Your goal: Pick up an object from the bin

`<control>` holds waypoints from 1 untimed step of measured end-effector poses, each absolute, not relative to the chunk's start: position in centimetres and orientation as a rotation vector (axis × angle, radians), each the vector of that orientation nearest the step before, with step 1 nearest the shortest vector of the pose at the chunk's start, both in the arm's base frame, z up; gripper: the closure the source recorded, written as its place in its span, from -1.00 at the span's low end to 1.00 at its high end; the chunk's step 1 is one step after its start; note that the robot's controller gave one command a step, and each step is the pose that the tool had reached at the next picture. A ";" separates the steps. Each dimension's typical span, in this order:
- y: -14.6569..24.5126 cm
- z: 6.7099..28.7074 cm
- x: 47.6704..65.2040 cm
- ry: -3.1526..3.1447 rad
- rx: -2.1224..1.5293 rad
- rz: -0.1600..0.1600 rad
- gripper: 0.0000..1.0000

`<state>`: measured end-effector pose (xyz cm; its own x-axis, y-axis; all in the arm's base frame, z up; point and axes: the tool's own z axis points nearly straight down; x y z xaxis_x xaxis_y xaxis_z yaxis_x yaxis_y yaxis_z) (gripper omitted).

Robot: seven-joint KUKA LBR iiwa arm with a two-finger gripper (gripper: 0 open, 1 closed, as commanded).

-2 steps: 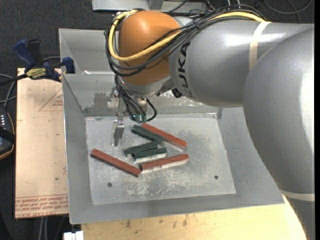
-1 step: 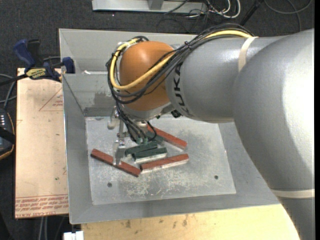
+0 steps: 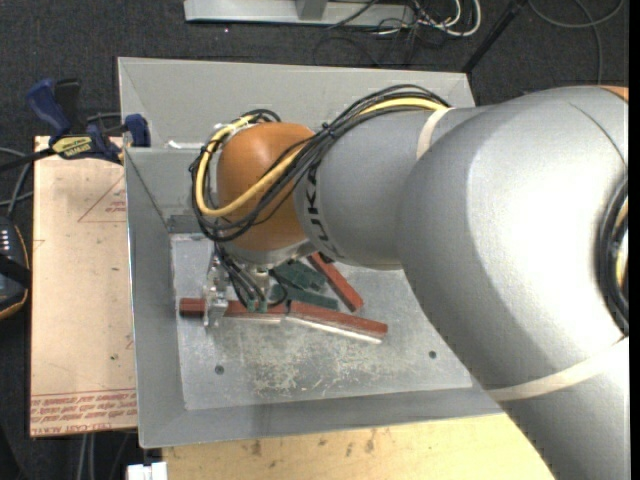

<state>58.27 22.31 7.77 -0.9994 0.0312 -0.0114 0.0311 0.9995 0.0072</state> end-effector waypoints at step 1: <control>22.3 7.6 58.1 3.135 0.048 0.009 -1.00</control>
Offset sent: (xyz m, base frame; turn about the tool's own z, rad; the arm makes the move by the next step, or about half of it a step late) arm 0.0000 0.0000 0.0000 0.0000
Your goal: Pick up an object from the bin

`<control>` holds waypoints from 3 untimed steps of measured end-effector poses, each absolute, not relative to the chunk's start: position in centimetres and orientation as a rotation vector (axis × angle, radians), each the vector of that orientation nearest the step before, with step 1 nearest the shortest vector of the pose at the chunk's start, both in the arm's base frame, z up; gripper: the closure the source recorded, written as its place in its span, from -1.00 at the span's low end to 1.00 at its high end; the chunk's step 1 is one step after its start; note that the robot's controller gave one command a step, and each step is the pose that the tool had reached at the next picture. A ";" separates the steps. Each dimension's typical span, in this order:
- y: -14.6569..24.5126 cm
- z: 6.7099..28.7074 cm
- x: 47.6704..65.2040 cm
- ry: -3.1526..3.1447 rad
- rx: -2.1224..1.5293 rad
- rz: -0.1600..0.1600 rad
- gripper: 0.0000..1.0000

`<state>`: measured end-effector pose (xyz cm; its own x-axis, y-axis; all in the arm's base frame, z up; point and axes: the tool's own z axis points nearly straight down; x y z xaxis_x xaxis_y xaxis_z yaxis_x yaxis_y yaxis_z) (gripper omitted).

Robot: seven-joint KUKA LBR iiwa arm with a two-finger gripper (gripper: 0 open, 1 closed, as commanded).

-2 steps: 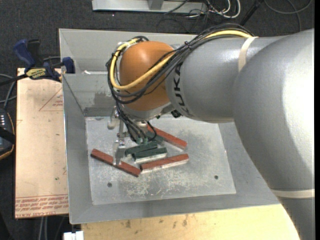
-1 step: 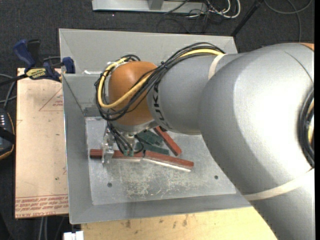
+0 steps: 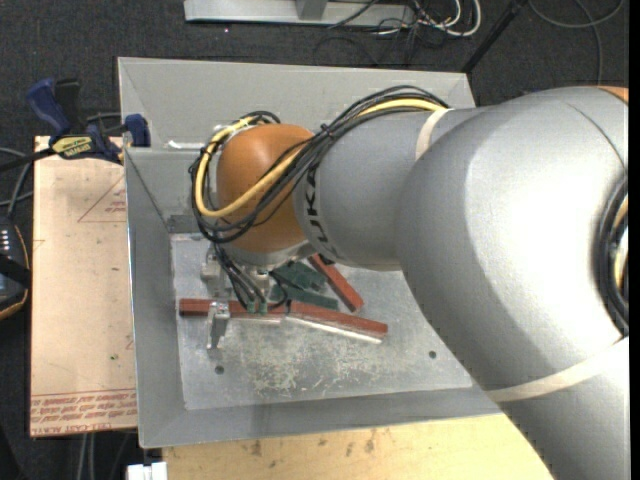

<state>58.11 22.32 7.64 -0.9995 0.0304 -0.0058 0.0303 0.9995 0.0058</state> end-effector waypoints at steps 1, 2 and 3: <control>22.3 7.8 58.3 3.129 0.051 0.011 1.00; 22.3 7.8 58.3 3.129 0.051 0.011 1.00; 23.2 28.0 57.4 3.134 0.003 0.006 1.00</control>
Offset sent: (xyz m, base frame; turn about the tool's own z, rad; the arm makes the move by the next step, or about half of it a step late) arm 0.0000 0.0000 0.0000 0.0000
